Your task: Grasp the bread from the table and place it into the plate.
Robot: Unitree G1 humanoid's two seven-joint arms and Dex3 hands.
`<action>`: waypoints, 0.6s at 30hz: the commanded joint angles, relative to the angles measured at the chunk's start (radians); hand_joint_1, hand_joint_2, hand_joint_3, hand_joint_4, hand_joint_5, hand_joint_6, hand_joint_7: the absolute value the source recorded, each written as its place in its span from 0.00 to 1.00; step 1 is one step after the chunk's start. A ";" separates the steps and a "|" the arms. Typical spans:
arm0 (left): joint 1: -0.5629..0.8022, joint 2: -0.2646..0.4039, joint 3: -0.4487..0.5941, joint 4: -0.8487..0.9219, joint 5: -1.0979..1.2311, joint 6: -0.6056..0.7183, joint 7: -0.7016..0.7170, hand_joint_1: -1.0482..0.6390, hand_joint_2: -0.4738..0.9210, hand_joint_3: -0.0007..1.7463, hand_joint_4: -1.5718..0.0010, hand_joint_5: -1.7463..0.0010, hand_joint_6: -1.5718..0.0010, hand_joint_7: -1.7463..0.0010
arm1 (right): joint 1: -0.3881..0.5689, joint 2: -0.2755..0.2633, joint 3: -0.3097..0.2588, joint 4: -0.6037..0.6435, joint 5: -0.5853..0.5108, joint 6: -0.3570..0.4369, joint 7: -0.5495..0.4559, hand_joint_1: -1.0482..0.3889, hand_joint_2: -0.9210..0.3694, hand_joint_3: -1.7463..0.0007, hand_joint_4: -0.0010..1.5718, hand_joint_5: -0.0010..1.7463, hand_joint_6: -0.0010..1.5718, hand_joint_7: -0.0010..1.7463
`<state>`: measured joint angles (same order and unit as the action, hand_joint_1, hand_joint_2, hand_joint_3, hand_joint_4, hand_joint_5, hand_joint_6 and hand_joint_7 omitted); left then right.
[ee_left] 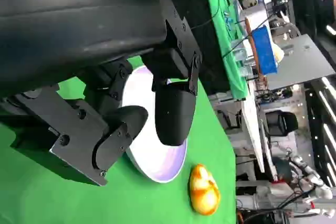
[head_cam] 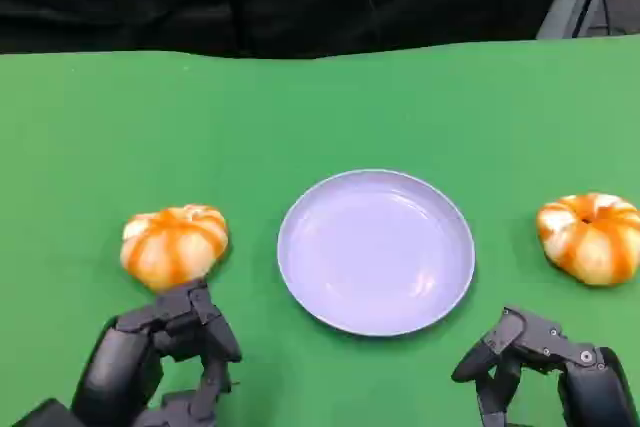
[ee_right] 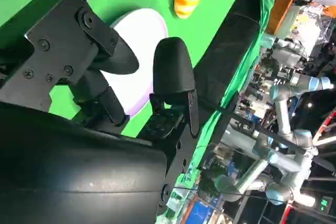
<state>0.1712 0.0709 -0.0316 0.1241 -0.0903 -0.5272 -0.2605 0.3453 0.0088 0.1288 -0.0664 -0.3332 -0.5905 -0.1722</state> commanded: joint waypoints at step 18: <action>0.001 0.010 0.012 0.028 -0.011 -0.026 -0.005 0.61 0.63 0.75 0.48 0.01 0.50 0.13 | -0.007 -0.013 -0.006 0.011 0.004 -0.006 -0.011 0.76 0.51 0.19 0.60 0.99 0.55 0.76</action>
<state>0.1708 0.0704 -0.0315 0.1441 -0.0906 -0.5432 -0.2609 0.3414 0.0074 0.1276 -0.0612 -0.3337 -0.5906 -0.1789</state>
